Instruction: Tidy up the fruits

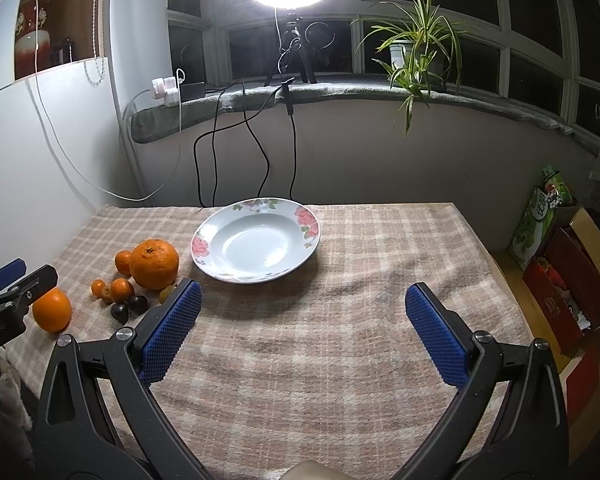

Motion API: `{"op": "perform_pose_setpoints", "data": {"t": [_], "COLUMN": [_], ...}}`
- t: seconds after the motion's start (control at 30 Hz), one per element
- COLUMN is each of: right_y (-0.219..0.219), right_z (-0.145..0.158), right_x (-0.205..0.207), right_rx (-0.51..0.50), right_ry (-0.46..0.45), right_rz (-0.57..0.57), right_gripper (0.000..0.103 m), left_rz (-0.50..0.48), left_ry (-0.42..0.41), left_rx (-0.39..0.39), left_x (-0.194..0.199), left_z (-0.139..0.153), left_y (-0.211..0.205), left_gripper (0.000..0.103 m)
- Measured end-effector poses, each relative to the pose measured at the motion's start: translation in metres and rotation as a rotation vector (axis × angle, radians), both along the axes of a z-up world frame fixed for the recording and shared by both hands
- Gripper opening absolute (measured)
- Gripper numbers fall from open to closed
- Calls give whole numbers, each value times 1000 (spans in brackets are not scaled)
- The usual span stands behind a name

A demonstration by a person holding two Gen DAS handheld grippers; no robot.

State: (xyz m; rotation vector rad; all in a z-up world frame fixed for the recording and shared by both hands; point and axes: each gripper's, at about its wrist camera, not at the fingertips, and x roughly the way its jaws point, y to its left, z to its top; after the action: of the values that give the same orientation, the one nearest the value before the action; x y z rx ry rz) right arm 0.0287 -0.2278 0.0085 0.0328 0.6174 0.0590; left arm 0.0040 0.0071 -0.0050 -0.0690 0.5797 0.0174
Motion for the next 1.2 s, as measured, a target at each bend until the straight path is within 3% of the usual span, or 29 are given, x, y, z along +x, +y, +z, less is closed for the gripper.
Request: {"op": "perform_pose_setpoints", "data": {"t": [0.67,1.2], "right_y": [15,46], "right_z": [-3,-4], "right_x": [10,23], "right_rx": [-9,-24], "right_ry": [37,63], "right_rz": [34,130], "right_gripper": [103,103], "left_rz": [14,108], "left_ry": [11,36], "left_rx": [-24,-44], "left_x": [3,0], "left_z": [-7,-20], "left_y": [15,62], "left_gripper": [89,89]}}
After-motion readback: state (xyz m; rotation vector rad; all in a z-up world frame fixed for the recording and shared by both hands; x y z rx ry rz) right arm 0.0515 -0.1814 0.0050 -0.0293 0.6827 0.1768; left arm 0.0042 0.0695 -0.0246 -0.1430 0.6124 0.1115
